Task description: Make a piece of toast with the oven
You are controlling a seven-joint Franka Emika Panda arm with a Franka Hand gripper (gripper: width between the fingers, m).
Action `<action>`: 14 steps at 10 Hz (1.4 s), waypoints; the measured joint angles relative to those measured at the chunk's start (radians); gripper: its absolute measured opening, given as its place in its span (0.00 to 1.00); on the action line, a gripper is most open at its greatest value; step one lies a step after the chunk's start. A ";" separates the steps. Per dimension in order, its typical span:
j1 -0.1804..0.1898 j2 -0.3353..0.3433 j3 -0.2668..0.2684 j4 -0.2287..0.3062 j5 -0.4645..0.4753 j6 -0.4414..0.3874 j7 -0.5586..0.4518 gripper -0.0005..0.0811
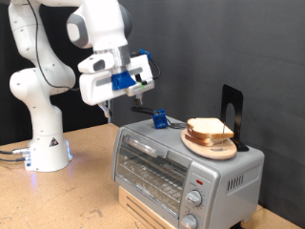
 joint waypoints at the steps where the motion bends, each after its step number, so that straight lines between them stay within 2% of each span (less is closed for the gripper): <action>1: 0.006 0.022 0.001 0.008 0.007 0.009 -0.009 1.00; 3: 0.010 0.036 0.003 0.018 0.013 0.011 -0.012 1.00; 4: 0.014 0.035 -0.005 0.016 0.057 0.010 -0.043 1.00; 5: 0.014 0.034 -0.011 0.010 0.084 0.009 -0.067 1.00; 7: 0.012 0.045 -0.011 -0.028 0.081 0.030 -0.065 1.00; 11: 0.009 0.087 -0.010 -0.105 0.072 0.177 -0.061 1.00; 14: 0.008 0.123 -0.010 -0.127 0.060 0.223 -0.060 1.00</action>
